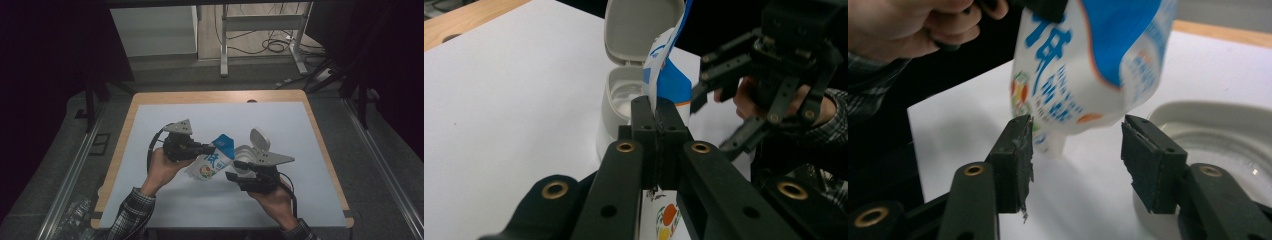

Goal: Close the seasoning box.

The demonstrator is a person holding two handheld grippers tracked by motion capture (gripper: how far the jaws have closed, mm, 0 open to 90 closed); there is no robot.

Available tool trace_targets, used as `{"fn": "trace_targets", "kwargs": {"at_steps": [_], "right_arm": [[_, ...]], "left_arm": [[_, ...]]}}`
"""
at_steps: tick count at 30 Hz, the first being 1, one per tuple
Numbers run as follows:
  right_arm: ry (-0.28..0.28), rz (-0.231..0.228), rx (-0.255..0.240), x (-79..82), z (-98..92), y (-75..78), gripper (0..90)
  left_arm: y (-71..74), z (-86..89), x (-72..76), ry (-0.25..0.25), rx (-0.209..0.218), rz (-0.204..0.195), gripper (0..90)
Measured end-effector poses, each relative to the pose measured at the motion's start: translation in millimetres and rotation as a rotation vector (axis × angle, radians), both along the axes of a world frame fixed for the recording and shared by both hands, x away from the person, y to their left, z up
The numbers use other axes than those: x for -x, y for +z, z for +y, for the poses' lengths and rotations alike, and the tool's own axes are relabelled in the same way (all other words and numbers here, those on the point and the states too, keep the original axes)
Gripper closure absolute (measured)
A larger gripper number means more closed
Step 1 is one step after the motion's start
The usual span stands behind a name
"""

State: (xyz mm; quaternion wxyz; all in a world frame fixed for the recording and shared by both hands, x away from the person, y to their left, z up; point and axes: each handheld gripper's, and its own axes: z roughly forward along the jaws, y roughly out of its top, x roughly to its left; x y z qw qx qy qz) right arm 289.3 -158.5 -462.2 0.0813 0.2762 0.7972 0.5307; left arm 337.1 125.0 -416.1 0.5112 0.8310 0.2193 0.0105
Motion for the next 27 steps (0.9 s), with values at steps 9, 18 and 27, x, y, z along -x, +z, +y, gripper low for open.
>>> {"fn": "trace_targets", "kwargs": {"at_steps": [9,18,27], "right_arm": [[-0.001,-0.029,-0.037,-13.9,9.4,9.1,41.9],[0.055,0.001,-0.070,-27.7,19.8,10.6,62.5],[0.044,-0.051,-0.044,-26.4,21.9,12.8,88.9]], "left_arm": [[-2.0,11.0,8.8,-0.007,0.004,-0.002,89.8],[-5.1,16.5,11.6,-0.018,0.005,-0.004,89.8],[-6.4,22.9,12.1,-0.020,0.030,-0.007,89.6]]}}
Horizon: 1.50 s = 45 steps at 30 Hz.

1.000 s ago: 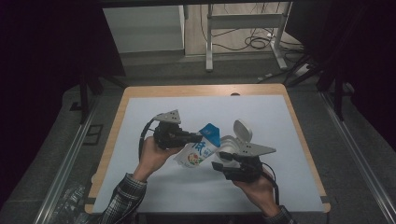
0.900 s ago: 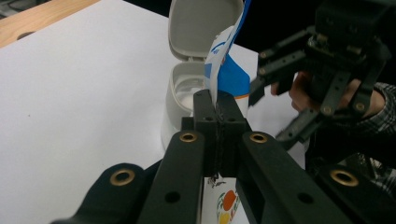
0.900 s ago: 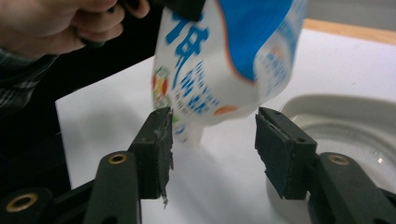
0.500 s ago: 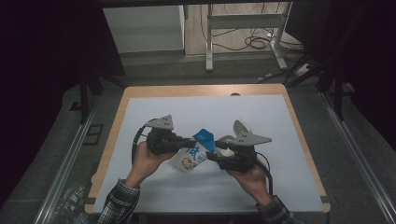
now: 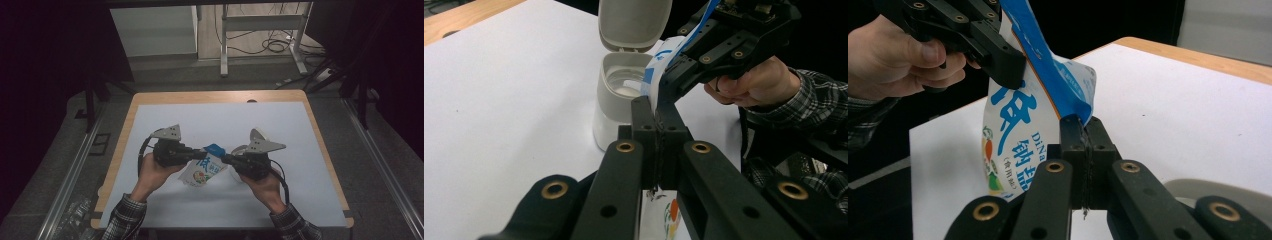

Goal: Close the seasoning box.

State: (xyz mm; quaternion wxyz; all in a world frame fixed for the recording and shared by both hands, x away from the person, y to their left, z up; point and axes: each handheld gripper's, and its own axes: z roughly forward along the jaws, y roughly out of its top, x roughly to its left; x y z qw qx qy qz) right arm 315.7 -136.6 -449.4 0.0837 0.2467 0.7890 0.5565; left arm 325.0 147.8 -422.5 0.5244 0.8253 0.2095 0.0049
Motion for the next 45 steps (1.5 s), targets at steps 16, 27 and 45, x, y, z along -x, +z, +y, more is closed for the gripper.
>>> {"fn": "trace_targets", "kwargs": {"at_steps": [16,27,45], "right_arm": [[0.018,-0.017,0.033,-0.9,11.9,15.6,89.6],[0.014,-0.035,0.072,-4.7,24.8,25.4,89.7],[-0.031,-0.045,0.145,-25.8,45.4,32.4,89.7]], "left_arm": [[-14.5,13.1,-1.5,0.062,0.017,0.011,79.9],[-23.2,18.6,0.4,0.179,0.003,-0.020,53.3],[-63.0,29.1,8.1,0.444,-0.197,-0.043,8.9]]}}
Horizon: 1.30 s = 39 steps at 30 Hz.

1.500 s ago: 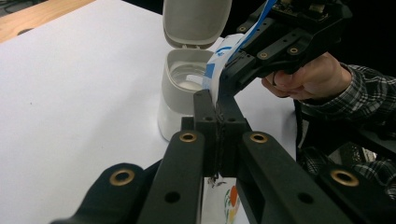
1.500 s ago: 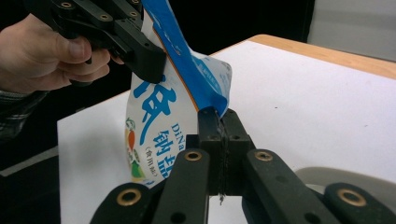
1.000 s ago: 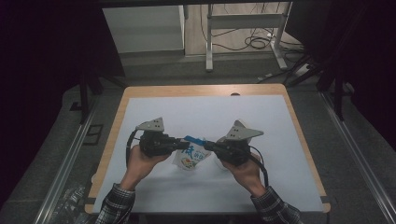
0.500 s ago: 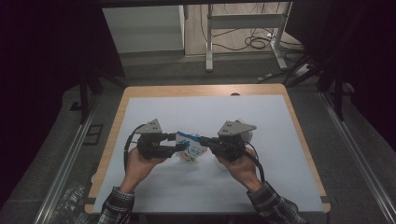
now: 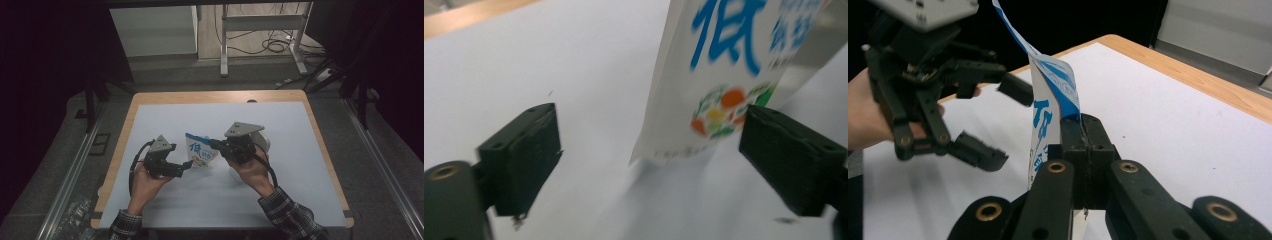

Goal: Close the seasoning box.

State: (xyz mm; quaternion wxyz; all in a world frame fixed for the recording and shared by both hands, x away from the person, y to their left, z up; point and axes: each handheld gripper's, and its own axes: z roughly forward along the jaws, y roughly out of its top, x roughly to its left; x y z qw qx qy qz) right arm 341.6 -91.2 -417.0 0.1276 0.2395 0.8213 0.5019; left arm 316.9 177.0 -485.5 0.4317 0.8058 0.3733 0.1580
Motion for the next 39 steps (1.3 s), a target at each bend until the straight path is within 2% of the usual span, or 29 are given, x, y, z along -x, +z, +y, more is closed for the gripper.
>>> {"fn": "trace_targets", "kwargs": {"at_steps": [5,15,18,20,26,29,32,39], "right_arm": [[-0.019,0.002,0.017,-8.4,7.7,1.0,89.6],[-0.063,0.014,0.058,-25.9,20.3,3.1,89.6],[-0.075,0.018,0.071,-30.7,22.7,1.4,89.6],[-0.085,0.027,0.081,-35.1,24.3,-2.0,89.6],[-0.101,0.035,0.091,-40.9,24.7,-7.0,89.5],[-0.108,0.025,0.104,-41.2,24.4,-7.1,89.2],[-0.115,0.025,0.105,-42.0,23.3,-7.5,88.4],[-0.121,0.017,0.132,-41.9,23.8,-8.8,78.0]], "left_arm": [[-15.5,1.8,2.5,0.024,-0.033,0.043,3.2],[-49.3,4.0,12.0,0.049,-0.085,0.084,0.5],[-58.3,4.6,14.3,0.057,-0.089,0.094,0.4],[-63.7,4.1,14.5,0.058,-0.109,0.107,0.4],[-65.9,0.7,13.5,0.060,-0.159,0.114,0.2],[-66.5,2.1,12.0,0.063,-0.141,0.133,0.0],[-66.6,1.8,12.3,0.062,-0.144,0.131,0.0],[-66.8,2.0,12.3,0.063,-0.143,0.131,0.0]]}}
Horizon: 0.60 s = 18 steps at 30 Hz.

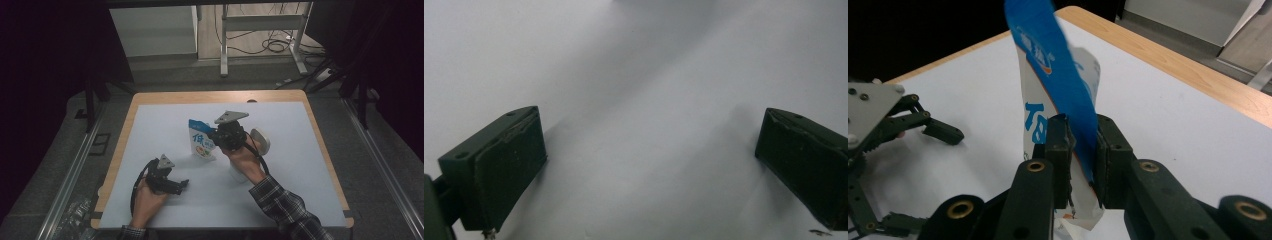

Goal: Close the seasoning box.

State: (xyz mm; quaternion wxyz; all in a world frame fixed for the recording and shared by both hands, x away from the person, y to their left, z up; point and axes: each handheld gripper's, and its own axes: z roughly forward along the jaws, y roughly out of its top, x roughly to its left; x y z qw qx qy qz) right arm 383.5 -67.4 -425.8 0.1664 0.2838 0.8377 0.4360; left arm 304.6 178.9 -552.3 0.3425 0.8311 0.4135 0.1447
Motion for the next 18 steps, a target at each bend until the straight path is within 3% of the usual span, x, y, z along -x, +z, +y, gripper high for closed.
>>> {"fn": "trace_targets", "kwargs": {"at_steps": [18], "right_arm": [[-0.042,-0.026,0.040,-1.1,-3.4,-1.4,59.4]], "left_arm": [[-0.3,-0.3,0.2,0.002,0.005,-0.002,0.0]]}}
